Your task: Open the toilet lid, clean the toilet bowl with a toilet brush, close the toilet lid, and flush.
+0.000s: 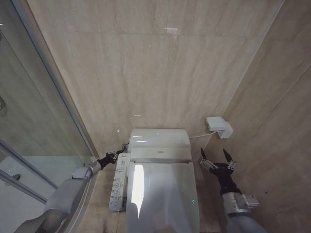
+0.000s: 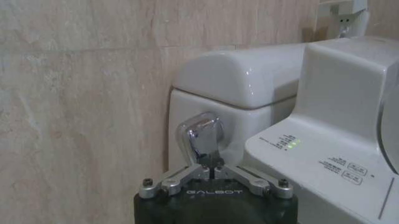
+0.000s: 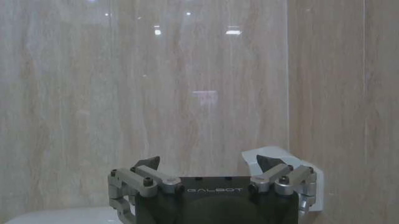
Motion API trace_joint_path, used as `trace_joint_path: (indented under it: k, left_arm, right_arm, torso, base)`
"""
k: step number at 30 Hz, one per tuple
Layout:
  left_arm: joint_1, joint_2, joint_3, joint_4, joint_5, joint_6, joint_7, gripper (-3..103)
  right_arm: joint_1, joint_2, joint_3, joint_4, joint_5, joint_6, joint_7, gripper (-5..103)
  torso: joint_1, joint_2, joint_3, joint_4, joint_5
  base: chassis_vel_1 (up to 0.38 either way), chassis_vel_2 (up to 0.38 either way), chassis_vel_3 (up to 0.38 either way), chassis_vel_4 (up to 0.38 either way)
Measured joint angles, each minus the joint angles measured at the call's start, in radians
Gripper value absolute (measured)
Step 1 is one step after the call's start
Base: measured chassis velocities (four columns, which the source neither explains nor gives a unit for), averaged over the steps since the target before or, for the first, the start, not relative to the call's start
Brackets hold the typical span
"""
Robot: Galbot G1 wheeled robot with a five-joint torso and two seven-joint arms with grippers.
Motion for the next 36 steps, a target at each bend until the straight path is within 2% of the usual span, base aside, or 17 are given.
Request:
trace_joint_path:
  k: [29,36]
  left_arm:
    - [-0.001,0.000,-0.006,-0.008,-0.002,0.000,0.000,0]
    - [0.041,0.008,-0.019,-0.081,-0.014,-0.002,-0.040,0]
  right_arm:
    - [0.000,0.000,0.000,0.000,0.000,0.000,0.000,100]
    - [0.000,0.000,0.000,0.000,0.000,0.000,0.000,100]
  torso:
    - [0.000,0.000,0.000,0.0000,0.0001]
    - [0.000,0.000,0.000,-0.0008,-0.0001]
  base:
    - [0.000,0.000,0.000,0.000]
    - [0.000,0.000,0.000,0.000]
